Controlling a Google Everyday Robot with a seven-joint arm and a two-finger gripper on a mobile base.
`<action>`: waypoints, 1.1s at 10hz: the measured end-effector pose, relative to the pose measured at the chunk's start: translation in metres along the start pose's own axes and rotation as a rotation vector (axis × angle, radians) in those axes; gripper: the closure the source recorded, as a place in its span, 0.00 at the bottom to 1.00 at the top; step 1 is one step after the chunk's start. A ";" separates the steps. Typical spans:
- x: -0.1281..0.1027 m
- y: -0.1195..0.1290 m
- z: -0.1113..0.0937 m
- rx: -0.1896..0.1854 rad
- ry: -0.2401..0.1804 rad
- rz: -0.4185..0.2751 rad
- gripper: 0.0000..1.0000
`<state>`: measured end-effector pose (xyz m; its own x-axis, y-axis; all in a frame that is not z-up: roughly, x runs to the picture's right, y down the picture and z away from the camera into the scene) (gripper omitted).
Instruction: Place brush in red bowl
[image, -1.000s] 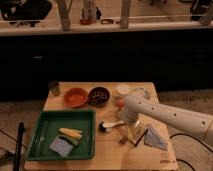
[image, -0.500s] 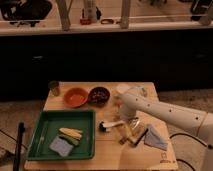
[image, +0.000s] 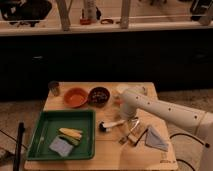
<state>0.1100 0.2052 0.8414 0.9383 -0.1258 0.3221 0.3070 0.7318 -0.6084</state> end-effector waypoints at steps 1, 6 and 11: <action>0.001 -0.001 0.001 -0.005 -0.002 0.001 0.20; 0.005 -0.002 0.013 -0.029 -0.020 -0.002 0.42; 0.004 -0.002 0.016 -0.034 -0.033 -0.009 0.92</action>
<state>0.1103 0.2143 0.8553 0.9298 -0.1096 0.3514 0.3213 0.7072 -0.6297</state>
